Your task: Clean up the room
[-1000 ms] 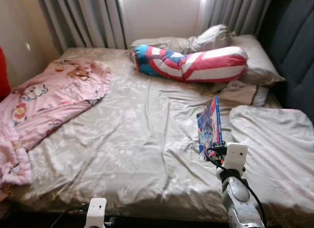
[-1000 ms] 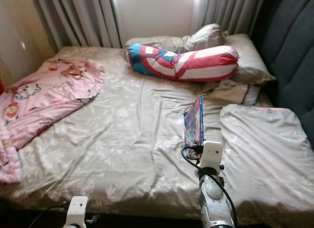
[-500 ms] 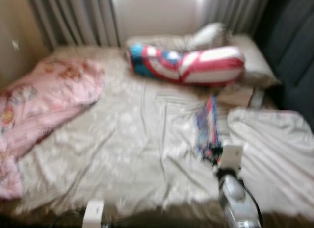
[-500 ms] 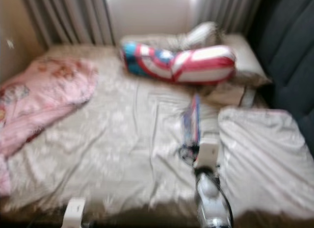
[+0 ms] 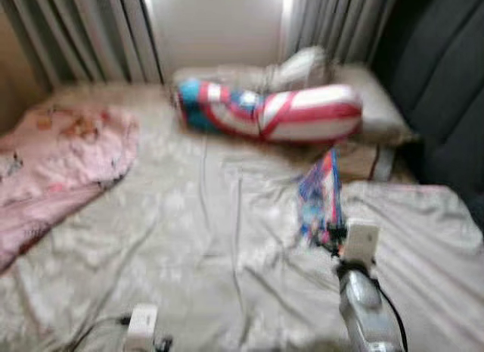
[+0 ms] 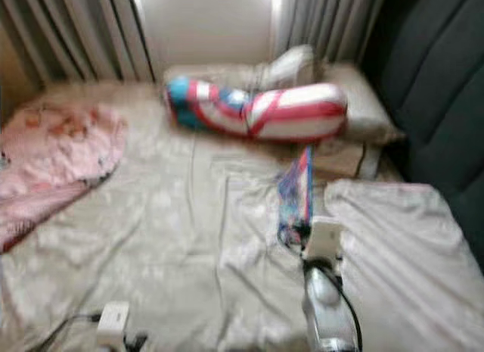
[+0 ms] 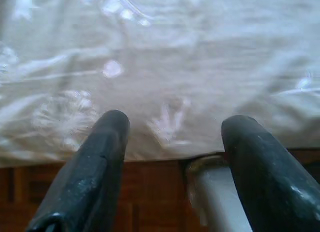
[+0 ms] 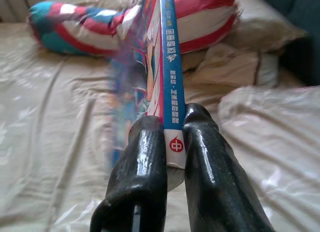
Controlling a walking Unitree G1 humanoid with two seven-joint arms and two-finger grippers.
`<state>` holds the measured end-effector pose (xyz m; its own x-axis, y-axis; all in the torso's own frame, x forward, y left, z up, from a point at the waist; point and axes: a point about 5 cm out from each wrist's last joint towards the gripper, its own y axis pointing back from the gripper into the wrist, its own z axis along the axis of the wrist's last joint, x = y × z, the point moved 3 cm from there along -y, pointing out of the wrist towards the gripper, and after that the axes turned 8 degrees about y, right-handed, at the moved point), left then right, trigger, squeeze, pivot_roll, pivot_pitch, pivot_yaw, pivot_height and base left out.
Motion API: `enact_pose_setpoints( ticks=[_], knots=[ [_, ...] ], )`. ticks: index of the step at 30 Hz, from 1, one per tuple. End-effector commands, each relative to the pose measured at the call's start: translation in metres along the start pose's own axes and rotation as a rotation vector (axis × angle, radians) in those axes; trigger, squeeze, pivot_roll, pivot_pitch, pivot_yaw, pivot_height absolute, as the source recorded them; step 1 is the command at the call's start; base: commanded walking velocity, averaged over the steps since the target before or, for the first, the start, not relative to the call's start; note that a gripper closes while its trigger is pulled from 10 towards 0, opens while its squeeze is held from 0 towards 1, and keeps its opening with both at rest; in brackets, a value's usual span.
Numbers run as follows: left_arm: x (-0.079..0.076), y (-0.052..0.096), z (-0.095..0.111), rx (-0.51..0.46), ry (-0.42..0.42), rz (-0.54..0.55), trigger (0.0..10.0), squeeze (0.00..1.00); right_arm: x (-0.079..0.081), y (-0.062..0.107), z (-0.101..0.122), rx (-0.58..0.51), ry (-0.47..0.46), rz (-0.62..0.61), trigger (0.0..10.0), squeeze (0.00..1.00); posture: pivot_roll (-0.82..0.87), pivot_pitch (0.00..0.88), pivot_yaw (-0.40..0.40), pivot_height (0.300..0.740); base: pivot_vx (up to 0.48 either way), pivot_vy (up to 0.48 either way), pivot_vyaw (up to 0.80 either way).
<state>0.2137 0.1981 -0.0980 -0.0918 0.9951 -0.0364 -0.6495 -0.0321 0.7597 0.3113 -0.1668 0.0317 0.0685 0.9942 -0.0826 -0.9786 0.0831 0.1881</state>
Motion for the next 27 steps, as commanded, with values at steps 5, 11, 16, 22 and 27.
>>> enact_pose_setpoints(
  ticks=[5,11,16,22,27],
  knots=[
    [0.009,0.004,-0.015,0.047,0.0,0.022,10.0,0.0,-0.003,-0.004,0.016,-0.065,0.0,-0.018,10.0,0.0,-0.09,0.029,-0.013,0.74,0.0,0.0,0.0],
    [0.01,0.002,-0.003,-0.007,0.002,0.03,10.0,0.0,-0.003,-0.004,0.017,-0.073,-0.003,-0.021,10.0,0.0,-0.09,0.028,-0.01,0.74,0.0,0.0,0.0],
    [0.007,-0.002,0.052,-0.215,0.031,0.016,10.0,0.0,-0.004,-0.003,0.017,-0.072,0.0,-0.015,10.0,0.0,-0.09,0.029,-0.01,0.74,0.0,0.0,0.0],
    [0.002,0.009,0.127,-0.543,0.053,-0.046,10.0,0.0,0.0,-0.002,0.014,-0.062,0.006,0.002,10.0,0.0,-0.09,0.026,-0.007,0.74,0.0,0.0,0.0],
    [0.006,0.031,0.146,-0.725,0.045,-0.075,10.0,0.0,0.001,-0.001,0.015,-0.068,0.004,0.012,10.0,0.0,-0.09,0.025,-0.004,0.74,0.0,0.0,0.0]
  ],
)
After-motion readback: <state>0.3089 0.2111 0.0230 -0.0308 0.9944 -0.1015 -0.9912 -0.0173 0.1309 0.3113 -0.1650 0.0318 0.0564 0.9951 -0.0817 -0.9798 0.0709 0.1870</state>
